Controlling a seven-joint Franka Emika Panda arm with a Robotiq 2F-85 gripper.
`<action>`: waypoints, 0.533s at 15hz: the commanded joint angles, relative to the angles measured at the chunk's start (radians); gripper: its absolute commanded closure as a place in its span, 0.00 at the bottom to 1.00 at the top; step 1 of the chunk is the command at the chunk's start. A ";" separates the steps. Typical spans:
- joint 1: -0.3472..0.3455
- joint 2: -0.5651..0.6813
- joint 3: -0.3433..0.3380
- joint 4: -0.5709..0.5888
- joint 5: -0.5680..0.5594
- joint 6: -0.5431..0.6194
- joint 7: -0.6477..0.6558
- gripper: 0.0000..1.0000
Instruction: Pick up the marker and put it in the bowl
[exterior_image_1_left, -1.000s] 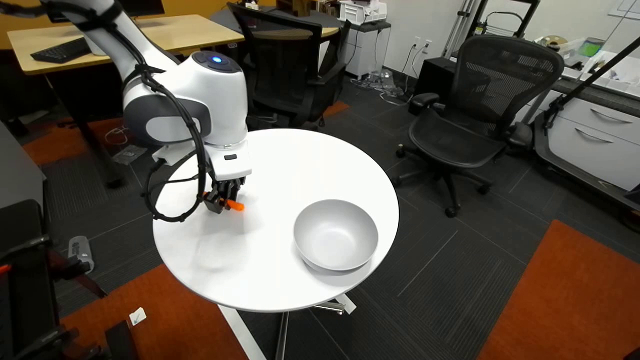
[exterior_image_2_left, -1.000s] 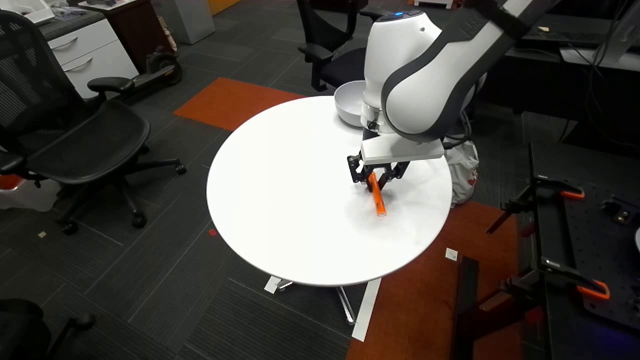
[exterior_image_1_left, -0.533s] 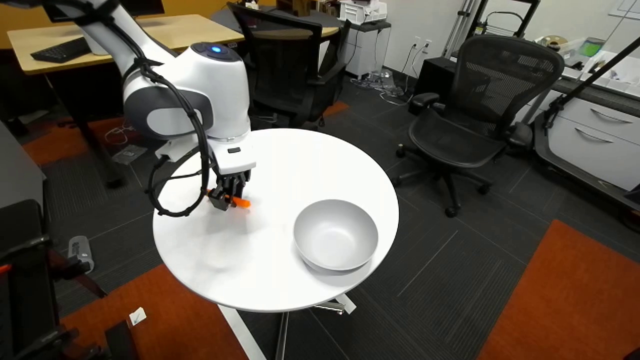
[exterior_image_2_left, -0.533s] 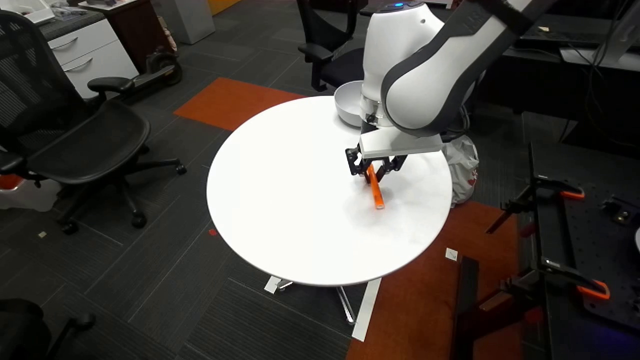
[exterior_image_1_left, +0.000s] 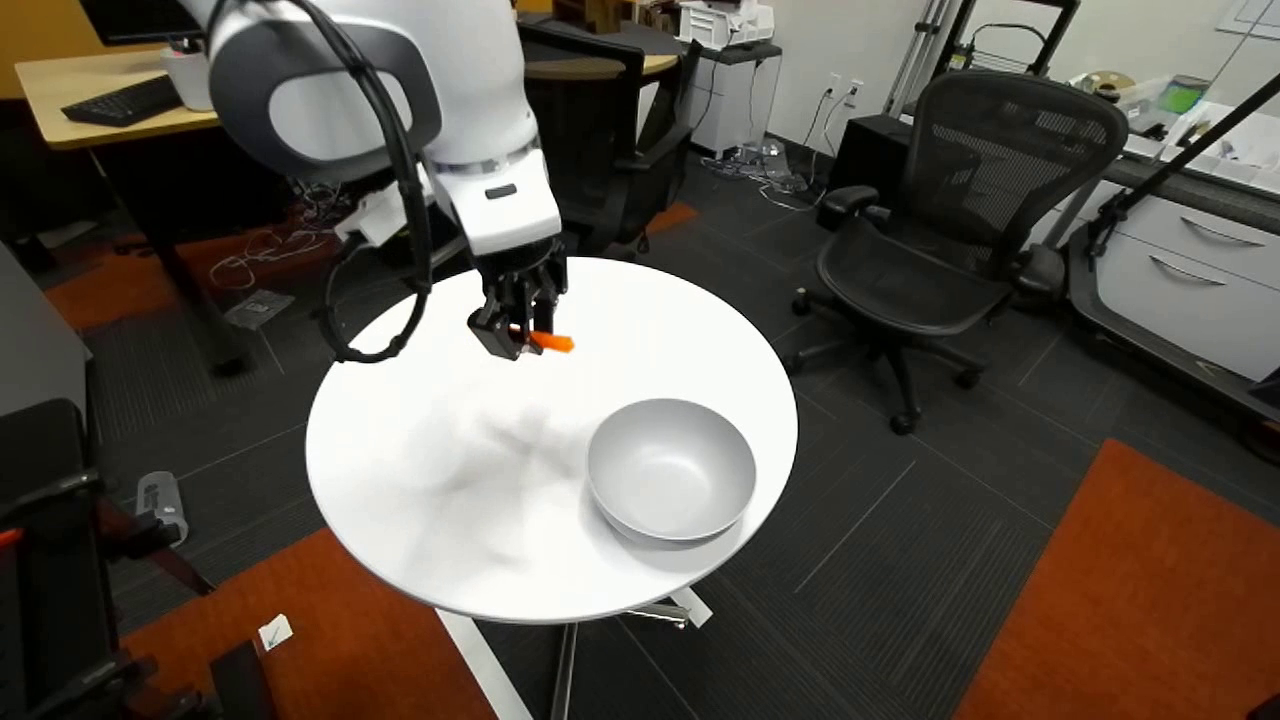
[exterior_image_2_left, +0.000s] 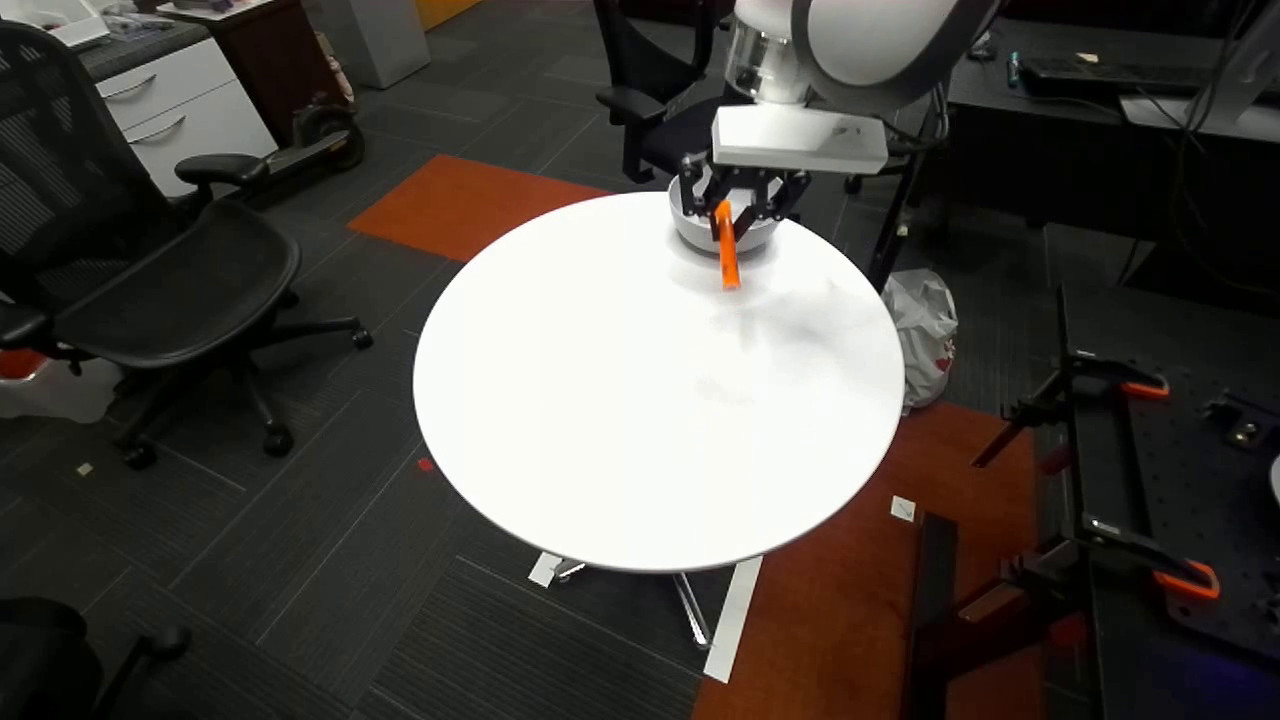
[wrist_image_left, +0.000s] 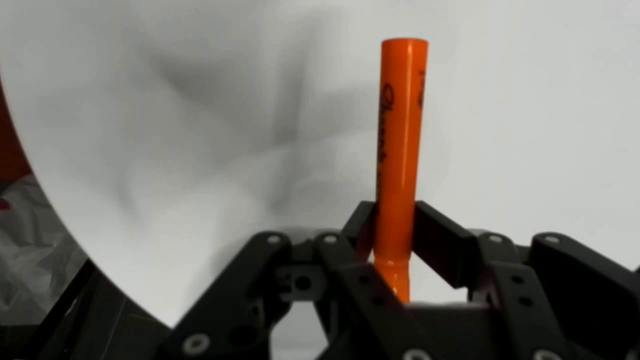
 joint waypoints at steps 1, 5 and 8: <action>-0.035 -0.055 -0.032 0.041 -0.059 -0.035 0.045 0.94; -0.098 0.000 -0.036 0.173 -0.064 -0.079 0.035 0.94; -0.131 0.057 -0.036 0.265 -0.058 -0.136 0.041 0.94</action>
